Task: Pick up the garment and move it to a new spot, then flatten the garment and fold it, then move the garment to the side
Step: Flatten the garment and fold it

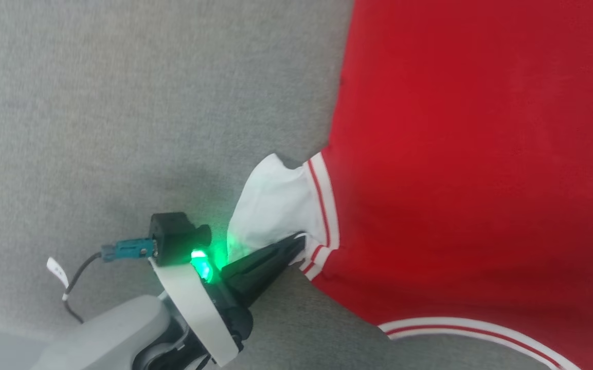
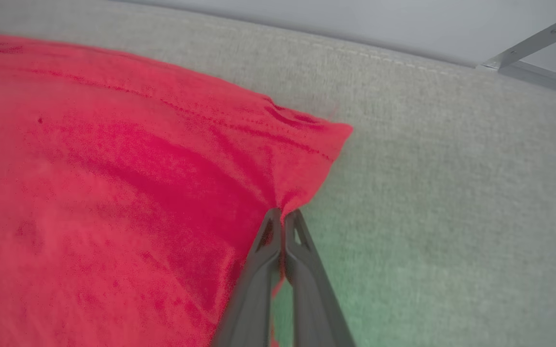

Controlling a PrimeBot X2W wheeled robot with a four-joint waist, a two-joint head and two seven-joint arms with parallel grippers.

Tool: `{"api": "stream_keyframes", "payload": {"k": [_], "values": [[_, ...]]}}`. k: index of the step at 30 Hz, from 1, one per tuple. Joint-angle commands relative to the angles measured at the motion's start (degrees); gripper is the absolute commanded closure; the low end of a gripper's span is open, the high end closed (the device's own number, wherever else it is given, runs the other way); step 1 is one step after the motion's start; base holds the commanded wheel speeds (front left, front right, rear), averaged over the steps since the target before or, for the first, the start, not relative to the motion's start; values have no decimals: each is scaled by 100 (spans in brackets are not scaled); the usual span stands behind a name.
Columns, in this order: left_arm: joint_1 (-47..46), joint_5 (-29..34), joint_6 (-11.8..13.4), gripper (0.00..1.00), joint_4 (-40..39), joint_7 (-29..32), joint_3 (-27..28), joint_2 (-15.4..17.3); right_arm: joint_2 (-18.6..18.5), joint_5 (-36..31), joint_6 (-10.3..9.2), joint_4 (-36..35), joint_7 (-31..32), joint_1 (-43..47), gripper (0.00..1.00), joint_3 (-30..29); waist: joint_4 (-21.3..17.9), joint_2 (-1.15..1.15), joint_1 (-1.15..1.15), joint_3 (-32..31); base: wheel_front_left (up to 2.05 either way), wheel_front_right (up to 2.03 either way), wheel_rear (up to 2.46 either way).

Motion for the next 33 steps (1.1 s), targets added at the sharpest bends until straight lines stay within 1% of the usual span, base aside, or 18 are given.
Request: {"api": "stream_keyframes", "payload": {"k": [1,4,8,10,13,16,20,24,26,28,29,33], "values": [[116,-30,143,100,402,73,111,43,-114,281,0,-204,53,239,100,167,-277,0,0,-396,0,0,0],[348,18,124,100,374,57,272,173,-371,963,0,-727,201,843,100,491,-458,0,0,-746,0,0,0],[649,1,103,100,324,47,435,266,-884,1851,0,-1670,506,1939,100,713,-665,0,0,-1168,0,0,0],[773,-24,90,100,310,44,510,290,-1100,2261,0,-2111,588,2613,100,657,-748,0,0,-1350,0,0,0],[906,-50,90,100,325,43,607,303,-1333,2801,0,-2723,613,3716,100,395,-842,0,0,-1555,0,0,0],[1026,-62,90,100,359,43,681,326,-1418,3125,0,-3293,569,4843,100,70,-958,0,0,-1681,0,0,0],[1146,3,90,100,415,43,786,330,-1276,3212,0,-3992,487,6239,100,-327,-1075,0,0,-1783,0,0,0],[1219,35,90,100,436,43,925,288,-945,3084,0,-4701,479,7483,100,-580,-1131,0,0,-1802,0,0,0],[1253,55,90,100,452,43,968,281,-741,3015,0,-5055,499,7948,100,-568,-1157,0,0,-1791,0,0,0],[1276,76,89,100,483,43,979,282,-539,2917,0,-5300,512,8278,100,-517,-1173,0,0,-1785,0,0,0],[1276,76,89,100,483,43,979,282,-539,2917,0,-5300,512,8278,100,-517,-1173,0,0,-1785,0,0,0],[1298,83,89,100,521,43,1005,270,-248,2654,0,-5592,502,8519,100,-294,-1220,0,0,-1789,0,0,0]]}}
